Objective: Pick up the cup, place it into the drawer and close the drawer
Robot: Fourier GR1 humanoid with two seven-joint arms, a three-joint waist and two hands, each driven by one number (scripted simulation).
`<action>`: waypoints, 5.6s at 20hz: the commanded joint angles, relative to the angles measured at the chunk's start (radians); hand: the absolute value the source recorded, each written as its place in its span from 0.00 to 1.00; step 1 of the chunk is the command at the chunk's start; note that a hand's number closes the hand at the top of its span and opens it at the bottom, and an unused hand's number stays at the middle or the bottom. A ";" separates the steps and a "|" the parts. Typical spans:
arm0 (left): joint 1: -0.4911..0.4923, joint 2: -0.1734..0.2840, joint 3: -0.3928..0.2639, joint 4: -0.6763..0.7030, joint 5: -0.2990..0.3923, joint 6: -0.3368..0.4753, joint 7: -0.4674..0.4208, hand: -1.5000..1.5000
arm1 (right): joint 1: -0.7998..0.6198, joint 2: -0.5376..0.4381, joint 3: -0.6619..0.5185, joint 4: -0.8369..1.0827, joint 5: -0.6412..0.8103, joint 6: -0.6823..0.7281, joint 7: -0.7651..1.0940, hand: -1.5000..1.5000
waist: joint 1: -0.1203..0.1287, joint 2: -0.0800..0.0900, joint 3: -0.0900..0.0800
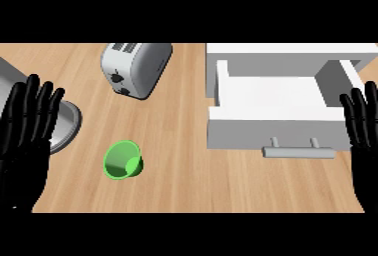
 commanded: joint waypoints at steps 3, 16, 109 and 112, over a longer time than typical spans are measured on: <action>0.066 0.063 0.022 -0.044 0.119 -0.137 -0.043 0.00 | -0.066 0.019 0.029 0.007 0.008 -0.003 0.015 0.00 | -0.011 0.020 -0.027; 0.149 0.028 0.078 0.160 0.323 -0.221 0.007 0.00 | -0.191 -0.070 -0.039 0.182 -0.134 0.161 0.117 0.00 | -0.015 0.021 -0.027; -0.723 -0.088 0.226 1.435 0.027 -0.077 -0.849 1.00 | -0.287 -0.074 -0.133 0.216 -0.116 0.201 0.139 0.00 | -0.012 0.013 -0.026; -0.772 -0.069 0.206 1.317 0.050 -0.090 -0.687 1.00 | -0.267 -0.112 -0.167 0.220 -0.145 0.236 0.145 0.00 | -0.009 0.010 -0.026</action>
